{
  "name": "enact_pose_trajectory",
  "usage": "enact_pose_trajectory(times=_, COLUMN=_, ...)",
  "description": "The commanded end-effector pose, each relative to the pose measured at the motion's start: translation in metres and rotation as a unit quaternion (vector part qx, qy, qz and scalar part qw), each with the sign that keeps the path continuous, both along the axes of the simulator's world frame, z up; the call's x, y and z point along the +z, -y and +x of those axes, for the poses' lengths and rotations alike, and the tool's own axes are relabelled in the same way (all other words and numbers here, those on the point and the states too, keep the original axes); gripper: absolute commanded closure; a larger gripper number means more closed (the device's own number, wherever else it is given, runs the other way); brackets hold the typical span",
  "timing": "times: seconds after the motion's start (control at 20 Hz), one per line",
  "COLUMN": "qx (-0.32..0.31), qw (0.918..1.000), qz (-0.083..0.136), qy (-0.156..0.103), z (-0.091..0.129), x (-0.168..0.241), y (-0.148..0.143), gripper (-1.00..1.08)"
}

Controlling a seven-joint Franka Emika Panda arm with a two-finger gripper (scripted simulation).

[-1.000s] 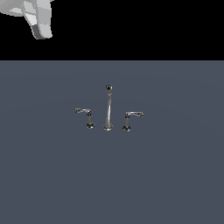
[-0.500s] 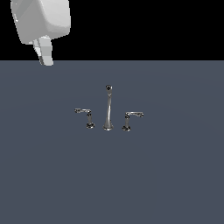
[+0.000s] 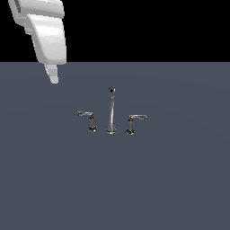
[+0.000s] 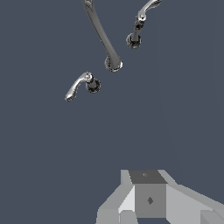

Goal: Turn on the faucet by rotating a designated handle.

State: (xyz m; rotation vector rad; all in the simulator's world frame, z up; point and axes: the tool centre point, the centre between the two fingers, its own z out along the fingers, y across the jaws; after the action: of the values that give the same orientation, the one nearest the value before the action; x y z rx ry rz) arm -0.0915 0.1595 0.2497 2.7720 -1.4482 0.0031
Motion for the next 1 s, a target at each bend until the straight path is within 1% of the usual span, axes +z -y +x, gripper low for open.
enact_pose_trajectory(times=0.0, qx=-0.022, qw=0.9997, qz=0.001, qy=0.001, z=0.010, x=-0.010, y=-0.003, gripper=1.08)
enact_pose_trajectory(times=0.3, qx=-0.075, qw=0.9972, qz=0.002, qy=0.001, z=0.035, x=-0.034, y=-0.007, gripper=1.08)
enact_pose_trajectory(times=0.55, qx=-0.122, qw=0.9925, qz=0.002, qy=0.002, z=0.058, x=-0.056, y=-0.008, gripper=1.08)
enact_pose_trajectory(times=0.75, qx=-0.164, qw=0.9865, qz=0.002, qy=0.002, z=0.078, x=-0.075, y=-0.007, gripper=1.08)
enact_pose_trajectory(times=0.95, qx=-0.211, qw=0.9775, qz=0.002, qy=0.003, z=0.101, x=-0.097, y=-0.004, gripper=1.08)
